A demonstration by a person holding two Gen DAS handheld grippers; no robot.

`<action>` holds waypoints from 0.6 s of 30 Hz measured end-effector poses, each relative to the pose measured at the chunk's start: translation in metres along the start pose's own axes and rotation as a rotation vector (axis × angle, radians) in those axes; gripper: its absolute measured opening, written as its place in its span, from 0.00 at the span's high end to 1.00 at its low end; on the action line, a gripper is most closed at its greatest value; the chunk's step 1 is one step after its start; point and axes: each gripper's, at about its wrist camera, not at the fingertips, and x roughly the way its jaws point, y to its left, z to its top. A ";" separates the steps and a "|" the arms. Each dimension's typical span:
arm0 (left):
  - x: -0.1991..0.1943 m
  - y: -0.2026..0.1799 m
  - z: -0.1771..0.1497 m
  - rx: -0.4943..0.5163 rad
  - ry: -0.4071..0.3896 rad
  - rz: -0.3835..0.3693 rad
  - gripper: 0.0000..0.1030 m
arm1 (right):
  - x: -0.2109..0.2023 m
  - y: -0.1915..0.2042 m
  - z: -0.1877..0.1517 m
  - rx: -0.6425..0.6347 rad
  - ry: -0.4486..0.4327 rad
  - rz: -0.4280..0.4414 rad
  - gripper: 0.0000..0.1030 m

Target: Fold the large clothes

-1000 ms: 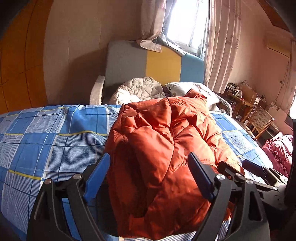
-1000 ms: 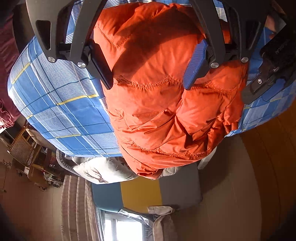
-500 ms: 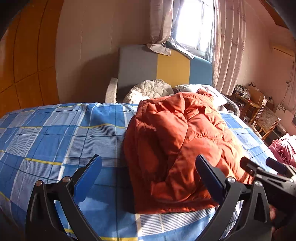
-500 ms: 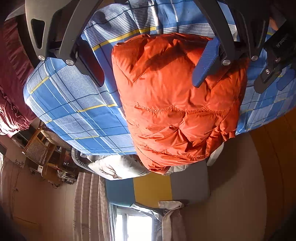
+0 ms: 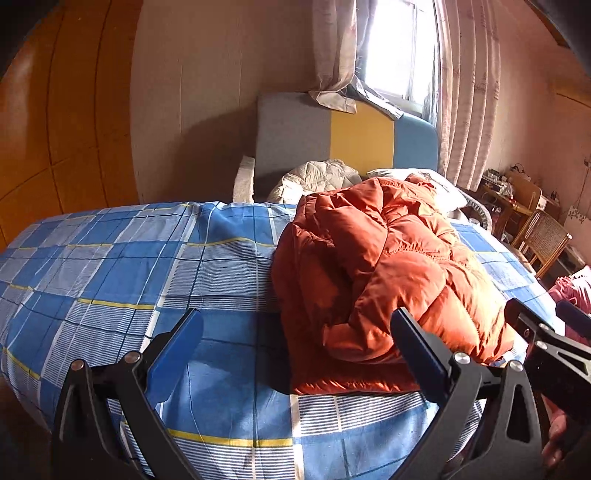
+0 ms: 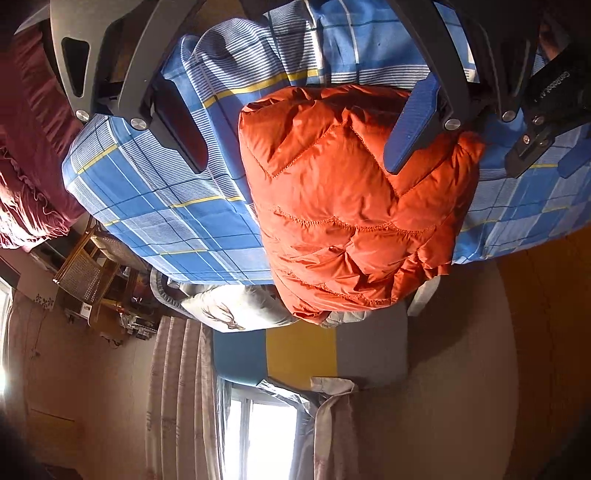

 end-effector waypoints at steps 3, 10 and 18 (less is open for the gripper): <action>-0.005 -0.001 -0.001 -0.002 -0.008 0.022 0.02 | -0.004 -0.005 -0.001 0.020 -0.007 -0.009 0.07; -0.014 -0.004 -0.003 0.007 -0.043 0.048 0.02 | -0.007 -0.013 -0.004 0.027 -0.005 -0.019 0.07; -0.016 -0.002 -0.005 -0.002 -0.047 0.059 0.02 | -0.010 -0.008 -0.006 -0.011 -0.029 -0.011 0.07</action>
